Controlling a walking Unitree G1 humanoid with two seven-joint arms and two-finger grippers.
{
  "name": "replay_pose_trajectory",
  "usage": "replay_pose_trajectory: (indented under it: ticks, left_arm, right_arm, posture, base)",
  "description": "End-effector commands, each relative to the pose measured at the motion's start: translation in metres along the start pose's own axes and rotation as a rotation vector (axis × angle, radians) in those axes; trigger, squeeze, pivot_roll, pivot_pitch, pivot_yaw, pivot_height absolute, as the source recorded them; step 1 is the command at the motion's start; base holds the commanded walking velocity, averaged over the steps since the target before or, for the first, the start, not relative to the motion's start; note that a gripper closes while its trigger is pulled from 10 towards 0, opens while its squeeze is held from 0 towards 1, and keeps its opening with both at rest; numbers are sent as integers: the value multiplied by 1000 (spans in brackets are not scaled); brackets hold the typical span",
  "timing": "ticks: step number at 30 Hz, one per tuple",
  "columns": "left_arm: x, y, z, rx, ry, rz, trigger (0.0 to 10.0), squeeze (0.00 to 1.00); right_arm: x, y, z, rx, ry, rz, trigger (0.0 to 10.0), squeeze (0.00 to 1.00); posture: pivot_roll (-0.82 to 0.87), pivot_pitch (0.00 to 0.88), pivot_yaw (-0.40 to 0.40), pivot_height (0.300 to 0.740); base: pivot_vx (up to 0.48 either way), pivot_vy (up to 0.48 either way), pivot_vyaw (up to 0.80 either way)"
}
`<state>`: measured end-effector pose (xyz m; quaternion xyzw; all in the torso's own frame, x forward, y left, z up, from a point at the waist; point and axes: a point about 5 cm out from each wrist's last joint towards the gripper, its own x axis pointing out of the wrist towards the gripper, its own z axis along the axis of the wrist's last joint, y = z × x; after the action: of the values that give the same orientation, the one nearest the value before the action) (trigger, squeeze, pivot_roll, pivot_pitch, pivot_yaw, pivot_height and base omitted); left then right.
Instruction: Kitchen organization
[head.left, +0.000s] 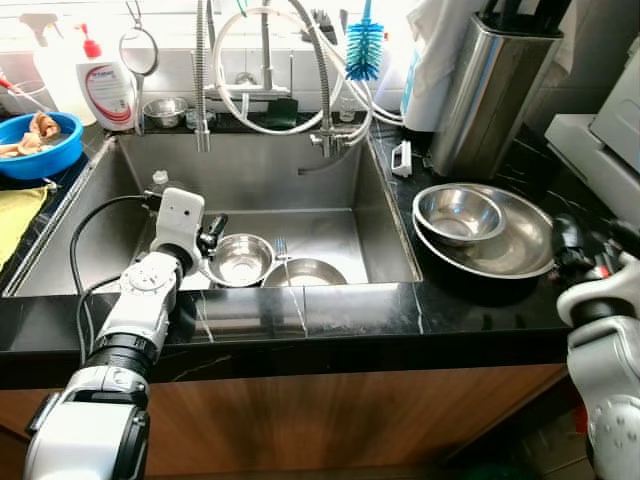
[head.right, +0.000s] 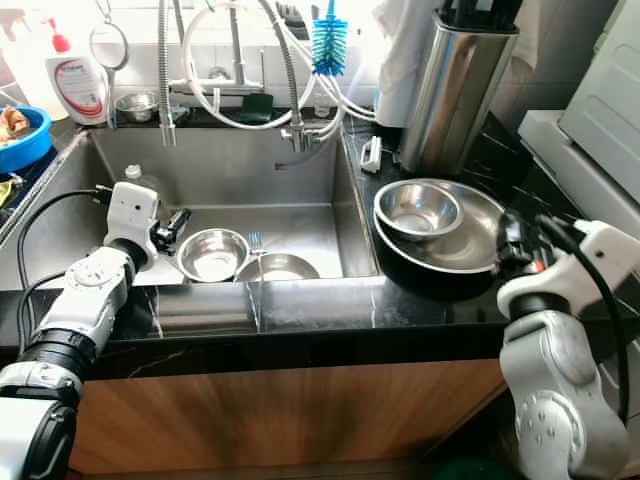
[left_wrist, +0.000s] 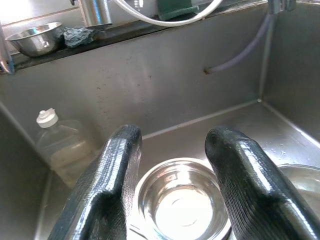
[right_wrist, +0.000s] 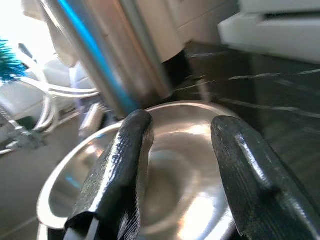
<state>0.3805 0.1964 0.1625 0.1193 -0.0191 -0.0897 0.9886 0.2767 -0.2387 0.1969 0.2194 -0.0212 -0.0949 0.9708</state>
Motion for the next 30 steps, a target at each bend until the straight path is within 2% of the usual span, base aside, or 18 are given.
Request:
replay_pose_trajectory:
  ticks: [1,4,7,10,11,12,13,14,18,19,20,24,30]
  left_arm:
    - [4,-1,9,12,-33,-9,10000,0]
    - [4,-1,10,12,-39,-11,10000,0]
    - [4,-1,11,20,-45,-11,10000,0]
    - [5,-2,12,24,-49,-15,10000,0]
    - [5,-2,12,25,-51,-16,10000,0]
    - [5,-2,13,26,-52,-17,10000,0]
    - [5,-2,13,26,-52,-17,10000,0]
    - [5,-2,13,26,-54,-19,10000,0]
    - [5,-2,13,26,-55,-24,10000,0]
    - [5,-2,13,27,-55,-24,10000,0]
    - [6,-2,14,28,-56,-26,10000,0]
    - [6,-4,14,29,-59,-32,10000,0]
    - [6,-6,16,33,-65,-45,10000,0]
  right_arm:
    - [11,0,-1,27,42,18,10000,0]
    - [15,0,0,29,46,13,10000,0]
    - [29,4,4,153,35,38,10000,0]
    - [37,5,4,171,50,50,10000,0]
    - [40,5,4,182,53,49,10000,165]
    - [43,5,4,206,52,49,10000,957]
    - [45,5,5,223,51,49,10000,957]
    - [49,6,7,235,47,44,10000,1000]
    - [54,6,11,237,39,31,10000,1000]
    - [54,6,11,236,38,30,10000,294]
    - [56,7,12,238,37,26,10000,0]
    - [59,5,11,282,46,12,10000,0]
    - [59,4,10,289,70,-2,10000,0]
  posture:
    - [-34,42,-28,740]
    - [-34,42,-28,740]
    - [-29,41,-25,740]
    - [-27,41,-24,740]
    - [-25,40,-25,740]
    - [-25,40,-25,740]
    - [-25,40,-25,740]
    - [-25,40,-23,740]
    - [-24,39,-24,740]
    - [-24,39,-24,740]
    - [-25,40,-24,740]
    - [-23,35,-26,740]
    - [-20,33,-28,740]
  base:
    - [0,0,0]
    - [0,0,0]
    - [0,0,0]
    - [0,0,0]
    - [0,0,0]
    - [0,0,0]
    - [0,0,0]
    - [0,0,0]
    - [0,0,0]
    - [0,0,0]
    - [0,0,0]
    - [0,0,0]
    - [0,0,0]
